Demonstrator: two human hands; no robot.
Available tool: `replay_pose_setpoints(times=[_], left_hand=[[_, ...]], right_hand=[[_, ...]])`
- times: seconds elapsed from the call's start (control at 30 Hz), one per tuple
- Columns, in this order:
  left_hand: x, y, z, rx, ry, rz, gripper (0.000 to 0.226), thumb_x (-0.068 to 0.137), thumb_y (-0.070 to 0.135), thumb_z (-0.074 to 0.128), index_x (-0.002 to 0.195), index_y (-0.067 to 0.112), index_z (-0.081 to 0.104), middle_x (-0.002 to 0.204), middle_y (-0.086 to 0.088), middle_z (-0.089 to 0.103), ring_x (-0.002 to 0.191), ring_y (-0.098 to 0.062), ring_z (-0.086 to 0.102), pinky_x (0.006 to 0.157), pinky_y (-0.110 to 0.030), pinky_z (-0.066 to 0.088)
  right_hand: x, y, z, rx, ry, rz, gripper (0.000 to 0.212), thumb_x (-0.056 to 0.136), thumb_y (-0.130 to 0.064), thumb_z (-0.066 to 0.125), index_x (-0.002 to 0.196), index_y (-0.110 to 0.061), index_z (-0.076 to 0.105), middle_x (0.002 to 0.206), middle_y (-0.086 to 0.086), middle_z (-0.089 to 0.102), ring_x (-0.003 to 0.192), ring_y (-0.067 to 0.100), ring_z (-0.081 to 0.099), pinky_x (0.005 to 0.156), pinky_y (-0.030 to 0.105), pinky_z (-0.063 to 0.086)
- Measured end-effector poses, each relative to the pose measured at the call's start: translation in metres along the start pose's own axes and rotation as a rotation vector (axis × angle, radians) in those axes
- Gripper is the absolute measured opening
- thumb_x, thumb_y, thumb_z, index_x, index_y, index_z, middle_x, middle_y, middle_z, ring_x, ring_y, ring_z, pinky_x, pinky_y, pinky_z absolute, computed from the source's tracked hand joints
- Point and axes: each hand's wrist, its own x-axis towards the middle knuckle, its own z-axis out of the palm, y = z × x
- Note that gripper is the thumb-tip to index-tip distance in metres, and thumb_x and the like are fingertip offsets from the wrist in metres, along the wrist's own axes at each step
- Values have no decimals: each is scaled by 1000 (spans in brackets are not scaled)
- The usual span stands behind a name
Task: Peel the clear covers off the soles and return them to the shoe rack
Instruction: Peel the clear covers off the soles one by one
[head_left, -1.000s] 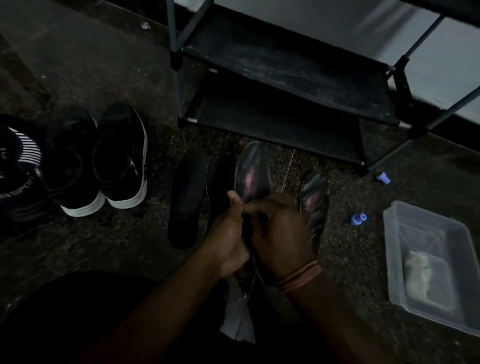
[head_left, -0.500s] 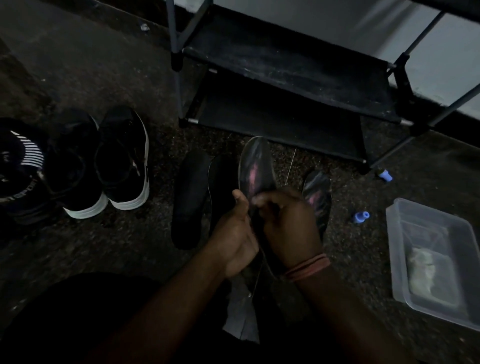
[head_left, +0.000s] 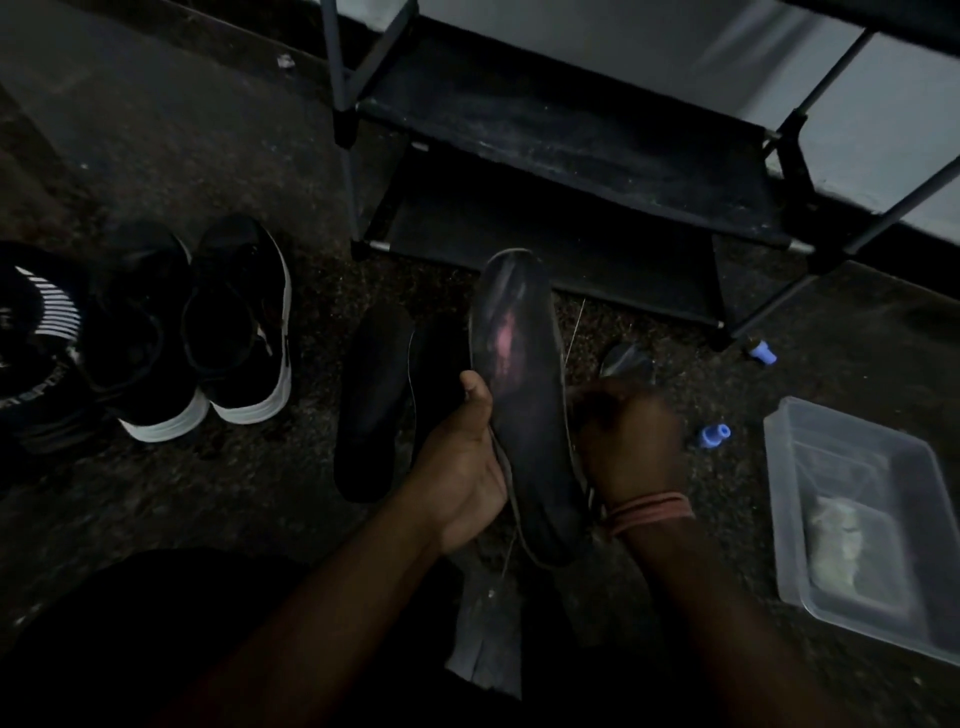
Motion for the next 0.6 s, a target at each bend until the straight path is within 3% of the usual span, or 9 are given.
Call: replay_pose_setpoints(times=[0.1,0.17,0.27,0.37,0.43,0.5,0.6], left_hand=[[2,6,-6,-37,45,38,64,104,56,32,146,12,52,140,-11,63,130,-22,60,104,-36,53],[2,9,-8,-47,52,47,60,105,52,37,147,13,51,143,-13,60,134,-25,57,109,-40,48],[1,13,-8,-107,22,26,53,104,45,47,142,9,57,142,-19,60,136,-31,54,113,-44,44],[1,18,-10,-186,-15,42,51,103,39,51,142,7,58,145,-20,56,138,-34,50,119,-48,35],[1,20,-11,-233,-47,65,48,104,33,49,141,6,58,143,-20,58,133,-35,54,116,-46,37],[2,21,-12,-266,-54,72,42,101,25,48,132,4,65,133,-20,64,118,-32,64,106,-42,45],[0,20,-12,-244,-47,65,41,101,30,49,127,5,68,127,-20,67,115,-31,65,110,-42,44]], right_hand=[[15,2,-17,397,129,222,11,91,-13,66,87,-20,72,83,-5,73,73,-2,66,72,23,53],[21,2,-26,567,159,279,8,94,-13,64,88,-12,70,79,-1,72,73,5,69,72,30,56],[14,-11,-20,889,39,357,6,95,-6,61,95,-1,64,82,9,74,70,23,70,63,34,57],[5,-34,-14,1002,-72,290,5,93,-1,61,96,-4,58,83,18,71,69,29,68,60,37,57],[0,-44,-11,1001,-153,147,17,92,2,62,100,-11,55,88,18,69,74,30,68,62,40,59],[-8,-44,-5,763,-195,-66,27,93,2,60,111,-17,60,98,7,67,89,22,69,76,38,59],[-17,-41,5,370,-170,-253,38,86,9,60,112,-17,71,103,-3,63,100,3,61,91,21,50]])
